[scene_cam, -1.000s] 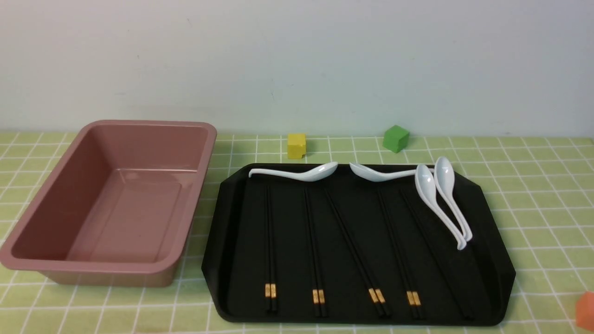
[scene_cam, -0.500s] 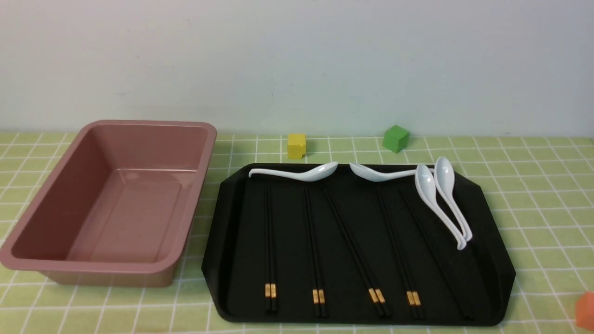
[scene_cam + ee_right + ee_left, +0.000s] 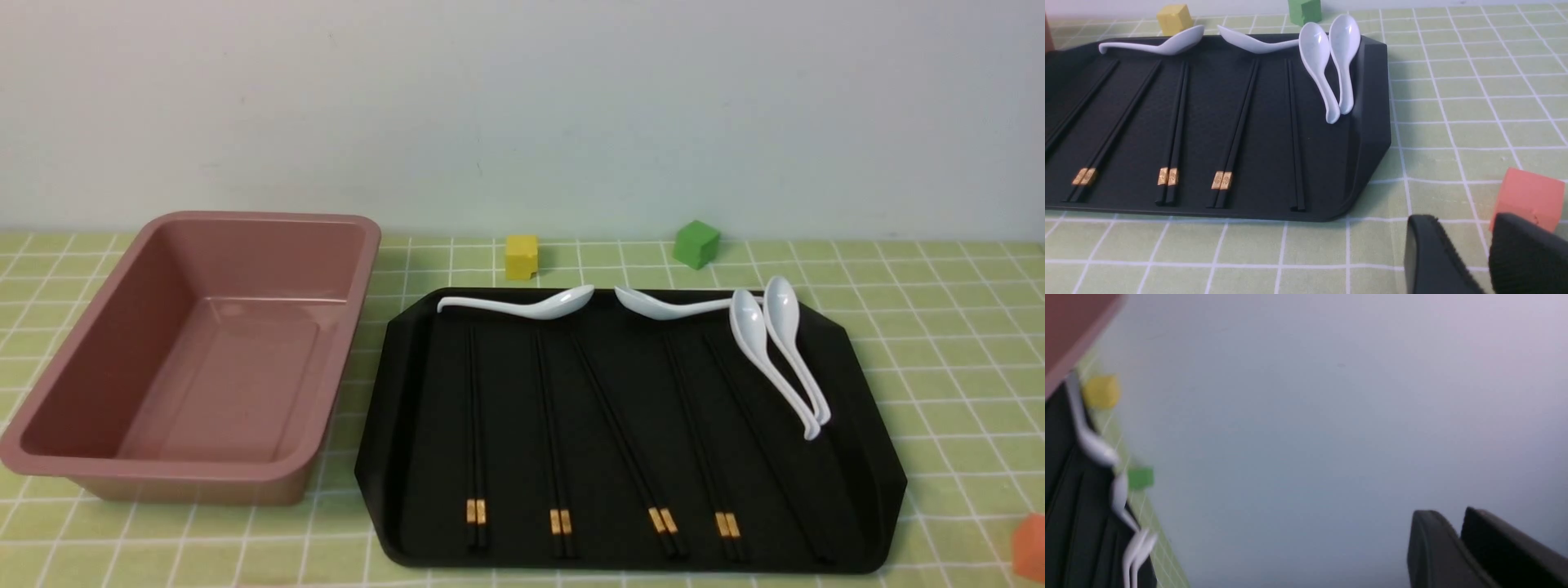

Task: On green tablecloth take chopsticks from black tray and put them in box.
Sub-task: 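Reach over to the black tray and grasp a pair of chopsticks with the left gripper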

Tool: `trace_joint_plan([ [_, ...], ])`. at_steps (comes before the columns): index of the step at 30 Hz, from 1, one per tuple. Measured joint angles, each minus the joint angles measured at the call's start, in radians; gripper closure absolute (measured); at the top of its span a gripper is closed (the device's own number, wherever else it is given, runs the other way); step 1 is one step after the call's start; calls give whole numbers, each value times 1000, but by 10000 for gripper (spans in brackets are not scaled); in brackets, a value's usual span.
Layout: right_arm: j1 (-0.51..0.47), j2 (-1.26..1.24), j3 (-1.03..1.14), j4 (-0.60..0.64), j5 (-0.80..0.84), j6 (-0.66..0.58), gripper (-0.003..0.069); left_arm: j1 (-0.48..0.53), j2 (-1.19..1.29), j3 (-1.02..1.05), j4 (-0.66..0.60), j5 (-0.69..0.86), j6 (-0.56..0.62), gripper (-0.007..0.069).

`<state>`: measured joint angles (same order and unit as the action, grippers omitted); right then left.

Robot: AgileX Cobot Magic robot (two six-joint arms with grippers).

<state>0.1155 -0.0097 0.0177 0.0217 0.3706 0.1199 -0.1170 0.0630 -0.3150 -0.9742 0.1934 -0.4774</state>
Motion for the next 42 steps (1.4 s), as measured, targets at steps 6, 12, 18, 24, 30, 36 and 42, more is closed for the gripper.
trace_joint_plan([
  [6,0,0,0,0,0,0,419,0,422,-274,231,452,161,637],
  [12,0,0,0,0,0,0,419,0,940,-494,408,941,303,637],
  [18,0,0,0,0,0,0,419,-80,1251,-626,391,960,339,637],
  [24,0,0,0,0,0,0,419,-334,1448,-770,602,877,84,632],
  [30,0,0,0,0,0,0,419,-494,1641,-955,883,846,-189,503],
  [36,0,0,0,0,0,0,419,-529,1812,-1102,1010,829,-260,330],
  [42,0,0,0,0,0,0,419,-521,1919,-1157,1053,778,-263,298],
])
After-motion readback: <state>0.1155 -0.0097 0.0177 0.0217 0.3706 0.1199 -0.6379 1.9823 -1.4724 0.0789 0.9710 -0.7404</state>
